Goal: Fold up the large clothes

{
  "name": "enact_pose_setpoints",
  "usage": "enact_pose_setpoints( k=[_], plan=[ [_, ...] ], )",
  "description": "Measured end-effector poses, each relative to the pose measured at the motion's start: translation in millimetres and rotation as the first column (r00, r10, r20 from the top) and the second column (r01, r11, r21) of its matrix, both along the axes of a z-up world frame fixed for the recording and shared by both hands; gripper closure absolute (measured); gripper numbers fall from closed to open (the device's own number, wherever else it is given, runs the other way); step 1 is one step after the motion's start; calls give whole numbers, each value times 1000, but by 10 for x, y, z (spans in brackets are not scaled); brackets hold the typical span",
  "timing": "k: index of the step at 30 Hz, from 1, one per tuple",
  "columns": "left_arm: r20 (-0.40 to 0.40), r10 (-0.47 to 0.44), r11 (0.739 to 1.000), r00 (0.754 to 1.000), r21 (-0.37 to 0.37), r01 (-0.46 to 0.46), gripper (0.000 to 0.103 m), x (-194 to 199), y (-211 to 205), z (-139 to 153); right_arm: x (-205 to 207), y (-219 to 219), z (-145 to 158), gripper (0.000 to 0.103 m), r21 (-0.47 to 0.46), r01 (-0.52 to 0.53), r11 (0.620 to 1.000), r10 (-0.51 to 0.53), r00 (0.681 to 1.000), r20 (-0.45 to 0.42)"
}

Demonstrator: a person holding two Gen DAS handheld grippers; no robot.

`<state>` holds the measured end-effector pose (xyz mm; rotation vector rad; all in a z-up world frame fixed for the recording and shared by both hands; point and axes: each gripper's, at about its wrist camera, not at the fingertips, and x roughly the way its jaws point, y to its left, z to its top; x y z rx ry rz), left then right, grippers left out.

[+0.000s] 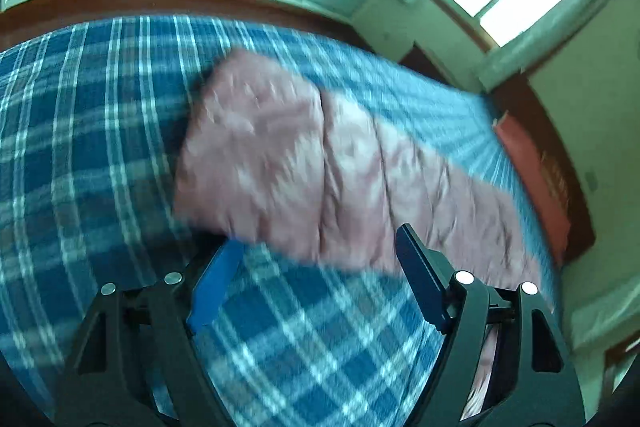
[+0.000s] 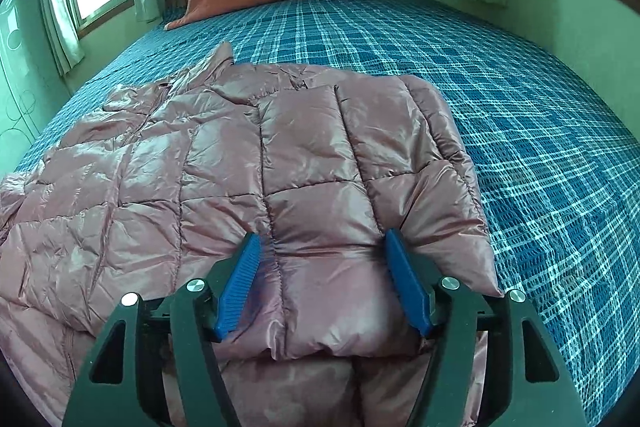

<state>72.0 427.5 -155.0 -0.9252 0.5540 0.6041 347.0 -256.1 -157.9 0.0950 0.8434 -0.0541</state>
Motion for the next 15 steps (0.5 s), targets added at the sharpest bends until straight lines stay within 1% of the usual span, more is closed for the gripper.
enact_pose_setpoints(
  k=[1,2,4,5,6,7,8,9,11,13,15],
  plan=[
    [34,13,1000,999,-19,-13,17,-16,116,-20,-2,5,0,38,-3,0,1000,0,1000,1],
    [59,26,999,998,-37,-23,16,-32,167,-36,0,0,6,38,-1,0,1000,0,1000,1],
    [104,69,996,992,-64,-62,18,-86,301,-69,-3,0,11,38,-2,0,1000,0,1000,3],
    [101,86,995,991,-58,-80,22,-93,357,-65,-4,4,16,38,-3,0,1000,0,1000,3],
    [101,99,994,990,-46,-95,42,-102,398,-60,0,5,20,38,-3,1,1000,-1,1000,3],
    [126,82,996,989,-53,-75,66,-86,426,-74,2,5,21,38,-5,1,1000,0,1000,4],
    [153,63,995,986,-83,-51,74,-43,507,-115,1,5,24,38,-5,1,1000,-1,1000,4],
    [137,78,993,987,-93,-65,80,8,578,-140,0,5,24,38,-4,1,1000,-1,1000,5],
    [98,87,995,991,-54,-82,85,70,640,-121,-6,9,26,38,-4,3,1000,-3,1000,6],
    [65,74,997,995,17,-75,92,169,641,-19,-6,10,28,38,-5,3,1000,-3,1000,8],
    [63,48,995,997,87,-53,93,282,618,167,-8,12,30,38,-5,4,1000,-4,1000,9]
  ],
)
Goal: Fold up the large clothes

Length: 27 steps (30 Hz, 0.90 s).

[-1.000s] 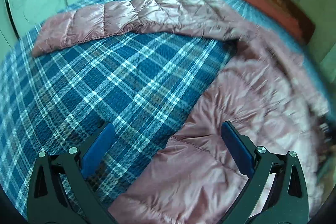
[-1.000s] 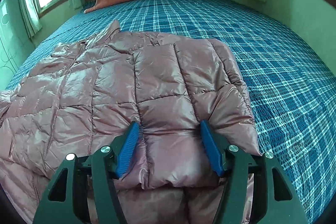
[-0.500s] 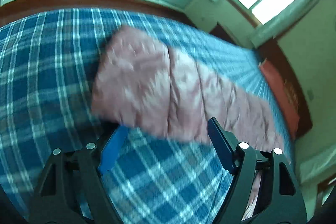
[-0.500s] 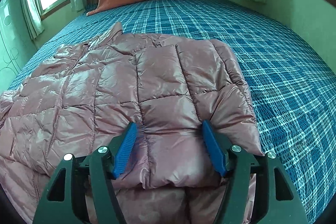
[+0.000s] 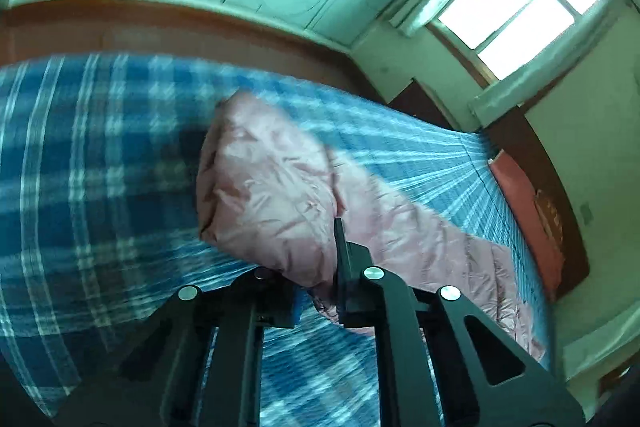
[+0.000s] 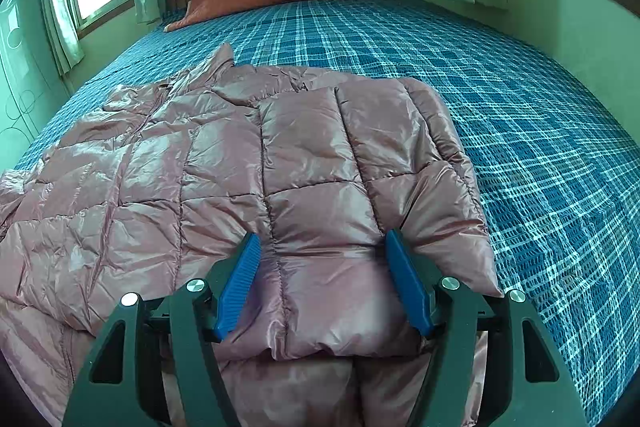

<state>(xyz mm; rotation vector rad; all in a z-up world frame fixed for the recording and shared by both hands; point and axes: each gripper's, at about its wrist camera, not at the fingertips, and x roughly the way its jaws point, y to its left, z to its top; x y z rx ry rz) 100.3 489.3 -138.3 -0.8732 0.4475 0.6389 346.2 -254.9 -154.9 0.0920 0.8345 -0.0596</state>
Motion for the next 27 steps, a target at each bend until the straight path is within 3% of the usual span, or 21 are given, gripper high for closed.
enact_pose_setpoints(
  k=[3,5,8,11,19,21,27],
  plan=[
    [-6,-79,990,997,119,79,93,248,-293,329,3,0,-2,38,0,0,1000,0,1000,0],
    [-17,-161,964,987,210,161,94,456,-594,533,4,-2,-2,38,1,0,1000,0,1000,1],
    [-37,-293,914,955,281,291,94,765,-1155,697,10,-10,4,38,5,-1,1000,1,1000,2],
    [-63,-408,857,911,318,406,94,1042,-1669,771,7,-10,9,38,7,1,1000,-1,1000,3],
    [-171,-649,642,741,400,654,94,1608,-3221,669,4,-3,4,38,8,3,1000,-3,1000,5],
    [-195,-686,600,701,395,696,94,1711,-3543,573,8,-7,6,38,10,4,1000,-4,1000,5],
    [-293,-729,504,619,381,775,93,1962,-4300,271,12,-17,5,38,16,4,1000,-4,1000,8]
  ],
)
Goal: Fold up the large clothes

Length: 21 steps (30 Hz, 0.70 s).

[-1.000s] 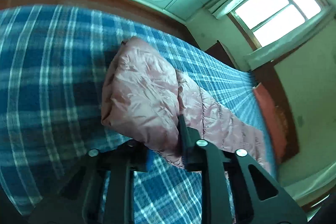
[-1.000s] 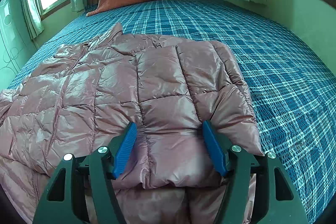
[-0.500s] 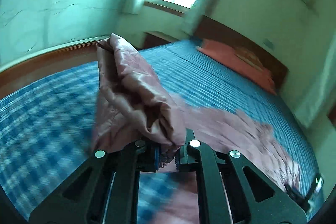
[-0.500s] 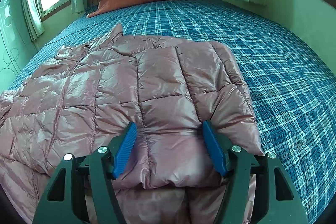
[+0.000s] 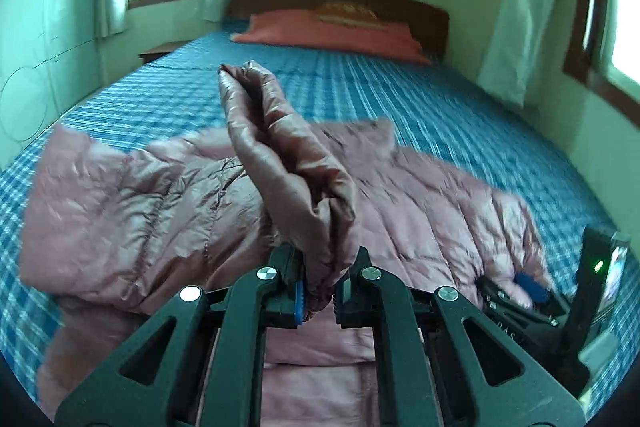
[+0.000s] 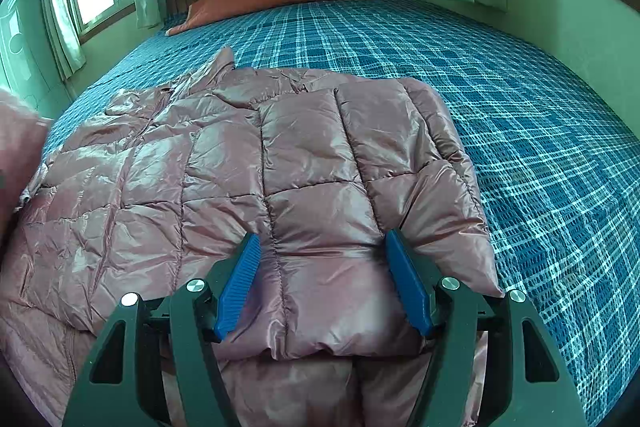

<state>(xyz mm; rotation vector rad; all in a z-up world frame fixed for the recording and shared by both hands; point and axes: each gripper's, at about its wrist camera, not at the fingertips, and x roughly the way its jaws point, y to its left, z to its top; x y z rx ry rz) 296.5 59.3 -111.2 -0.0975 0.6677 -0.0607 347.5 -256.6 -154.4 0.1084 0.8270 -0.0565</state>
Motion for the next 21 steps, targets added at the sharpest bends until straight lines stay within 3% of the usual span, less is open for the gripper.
enact_pose_setpoints(
  k=[2,3,4,6,14,21],
  plan=[
    [-19,-16,999,1000,42,16,91,-11,-219,-22,8,0,3,38,-4,0,1000,0,1000,-1],
    [-23,-21,998,1000,64,23,82,3,-290,-55,7,1,-2,38,-5,1,1000,-1,1000,-1],
    [-31,-30,995,999,90,32,64,-13,-348,-92,7,3,-5,38,-5,1,1000,-1,1000,0],
    [-25,-34,995,999,96,37,48,-14,-396,-51,5,4,-5,38,-3,1,1000,-1,1000,0],
    [1,-71,994,997,83,71,43,-260,-388,191,23,41,33,38,-7,6,1000,-6,1000,-9],
    [25,-6,997,1000,78,4,38,-504,124,392,-116,260,338,38,76,-23,997,21,999,26]
  ],
)
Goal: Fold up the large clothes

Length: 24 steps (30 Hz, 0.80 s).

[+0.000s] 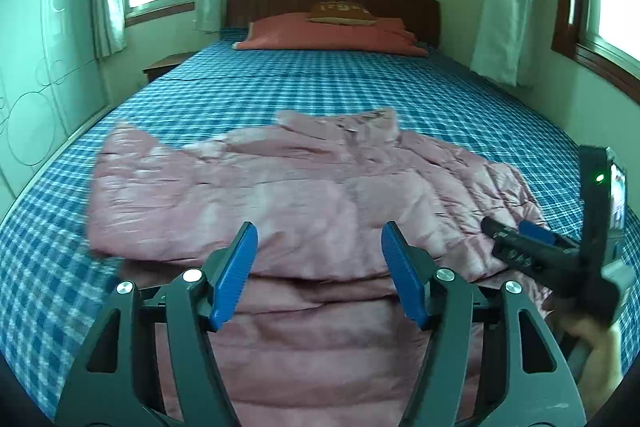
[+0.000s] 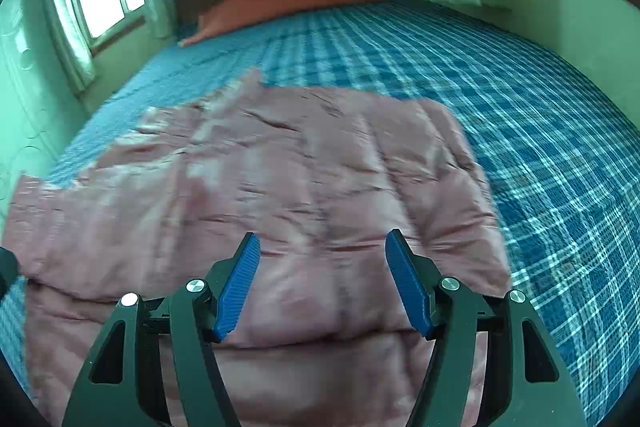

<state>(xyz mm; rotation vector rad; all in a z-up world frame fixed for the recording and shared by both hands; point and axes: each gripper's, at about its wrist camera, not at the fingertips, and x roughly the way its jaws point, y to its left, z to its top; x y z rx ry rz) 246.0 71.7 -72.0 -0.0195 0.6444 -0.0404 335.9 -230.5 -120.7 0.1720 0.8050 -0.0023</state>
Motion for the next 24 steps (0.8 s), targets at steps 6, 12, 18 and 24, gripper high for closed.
enact_pose_setpoints(
  k=[6,12,18,24],
  plan=[
    [7,113,994,994,8,-113,36,-95,531,21,49,402,80,38,89,-87,992,90,996,-26],
    [-31,214,977,976,-7,-214,36,-52,972,-115,262,758,-98,53,135,-142,981,155,984,-89],
    [-32,243,970,969,10,-243,36,-41,1152,-144,256,803,1,93,80,-177,981,182,982,-55],
    [-38,250,968,968,2,-250,36,28,1185,-161,174,293,133,94,-23,-85,996,85,996,-14]
  ],
)
